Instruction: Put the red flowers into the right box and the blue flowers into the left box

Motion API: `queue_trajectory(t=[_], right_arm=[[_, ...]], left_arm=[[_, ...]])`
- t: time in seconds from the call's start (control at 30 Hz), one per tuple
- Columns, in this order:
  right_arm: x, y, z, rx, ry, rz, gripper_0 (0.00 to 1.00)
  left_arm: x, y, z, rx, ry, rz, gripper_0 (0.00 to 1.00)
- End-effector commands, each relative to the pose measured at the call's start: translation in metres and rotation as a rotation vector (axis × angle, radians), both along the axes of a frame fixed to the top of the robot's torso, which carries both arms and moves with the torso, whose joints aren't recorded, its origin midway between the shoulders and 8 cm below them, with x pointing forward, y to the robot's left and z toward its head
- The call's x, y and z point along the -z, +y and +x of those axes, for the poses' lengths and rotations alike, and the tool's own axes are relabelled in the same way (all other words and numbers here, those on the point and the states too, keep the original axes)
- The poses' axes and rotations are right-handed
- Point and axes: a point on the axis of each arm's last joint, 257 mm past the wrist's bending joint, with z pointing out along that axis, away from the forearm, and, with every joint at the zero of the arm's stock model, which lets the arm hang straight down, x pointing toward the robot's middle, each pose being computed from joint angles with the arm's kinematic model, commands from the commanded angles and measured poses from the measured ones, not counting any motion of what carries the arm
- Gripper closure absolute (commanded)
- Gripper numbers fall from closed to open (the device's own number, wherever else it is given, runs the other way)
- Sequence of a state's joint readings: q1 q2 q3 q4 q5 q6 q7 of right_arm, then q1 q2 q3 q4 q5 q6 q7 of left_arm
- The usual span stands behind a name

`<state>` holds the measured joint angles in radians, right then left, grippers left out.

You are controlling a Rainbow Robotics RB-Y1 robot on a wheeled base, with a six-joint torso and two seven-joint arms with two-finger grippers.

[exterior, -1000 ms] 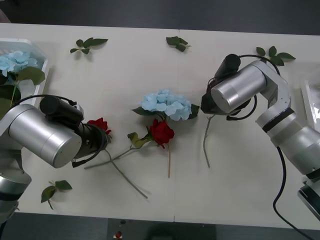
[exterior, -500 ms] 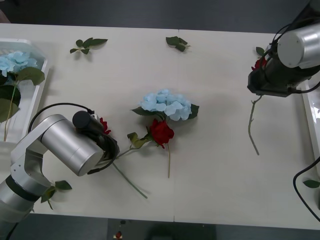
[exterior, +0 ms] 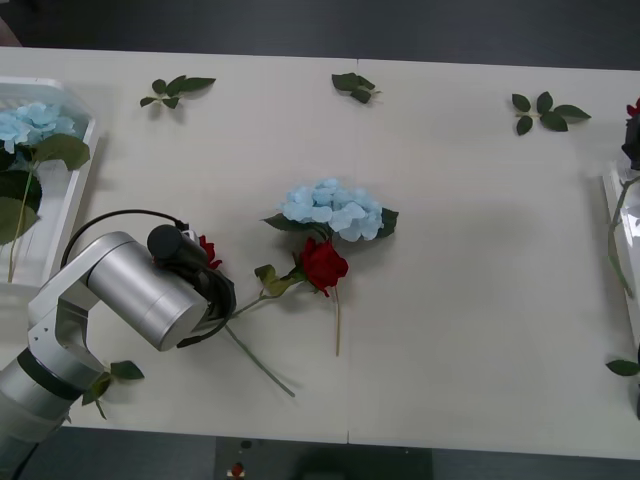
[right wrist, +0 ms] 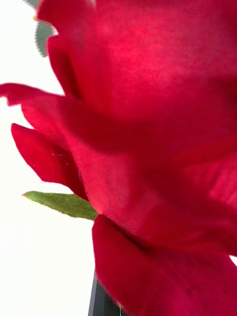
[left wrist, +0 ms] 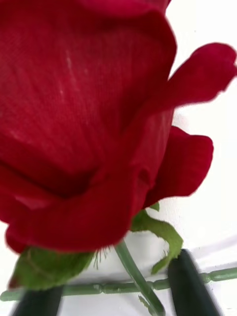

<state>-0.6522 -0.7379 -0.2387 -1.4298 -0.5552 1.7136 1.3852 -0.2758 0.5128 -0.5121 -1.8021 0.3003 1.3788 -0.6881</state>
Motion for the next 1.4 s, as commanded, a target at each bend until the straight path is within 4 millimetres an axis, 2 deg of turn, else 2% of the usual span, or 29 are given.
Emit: queue_trajectory(t=[0.03,0.13,0.33,0.47,0.6,0.8,0.87,0.93,1.0,1.03,1.23,1.27,1.33,1.37,1.4], right_arm=[[-0.020,-0.051,-0.010,-0.046,-0.007,-0.052,1.00],[-0.021,-0.076,-0.016,-0.042,-0.008,-0.059,1.00],[-0.017,-0.118,-0.023,-0.040,-0.010,-0.088,1.00],[-0.010,-0.137,-0.021,-0.047,-0.033,-0.092,1.00],[0.003,-0.155,-0.018,-0.058,-0.052,-0.111,1.00],[0.017,-0.177,-0.014,-0.071,-0.073,-0.164,1.00],[0.020,-0.187,-0.014,-0.064,-0.083,-0.185,1.00],[0.023,-0.194,-0.013,-0.054,-0.085,-0.204,1.00],[0.029,-0.201,-0.011,-0.040,-0.089,-0.224,1.00],[0.031,-0.203,-0.012,-0.035,-0.088,-0.228,1.00],[0.040,-0.216,-0.012,-0.014,-0.098,-0.255,0.99],[0.040,-0.215,-0.012,-0.015,-0.097,-0.256,0.96],[0.040,-0.215,-0.012,-0.017,-0.096,-0.257,0.79],[0.041,-0.215,-0.012,-0.019,-0.094,-0.259,0.57],[0.041,-0.215,-0.012,-0.019,-0.094,-0.259,0.44]], left_arm=[[-0.013,-0.008,0.011,-0.024,-0.035,-0.037,0.90],[-0.014,-0.007,0.012,-0.023,-0.040,-0.033,0.99],[-0.016,-0.004,0.015,-0.019,-0.049,-0.028,1.00],[-0.029,-0.001,0.020,-0.003,-0.084,-0.023,1.00],[-0.050,0.002,0.024,0.009,-0.109,-0.056,1.00],[-0.097,-0.002,0.030,0.036,-0.162,-0.146,1.00],[-0.118,-0.009,0.035,0.058,-0.204,-0.171,1.00],[-0.136,-0.022,0.042,0.081,-0.245,-0.201,1.00],[-0.164,-0.044,0.056,0.071,-0.304,-0.270,1.00],[-0.170,-0.050,0.059,0.066,-0.316,-0.287,1.00],[-0.248,-0.105,0.089,0.061,-0.465,-0.424,1.00],[-0.257,-0.112,0.091,0.068,-0.485,-0.437,1.00],[-0.273,-0.122,0.096,0.077,-0.525,-0.457,1.00],[-0.285,-0.127,0.098,0.077,-0.550,-0.482,1.00],[-0.292,-0.130,0.100,0.077,-0.563,-0.500,1.00]])
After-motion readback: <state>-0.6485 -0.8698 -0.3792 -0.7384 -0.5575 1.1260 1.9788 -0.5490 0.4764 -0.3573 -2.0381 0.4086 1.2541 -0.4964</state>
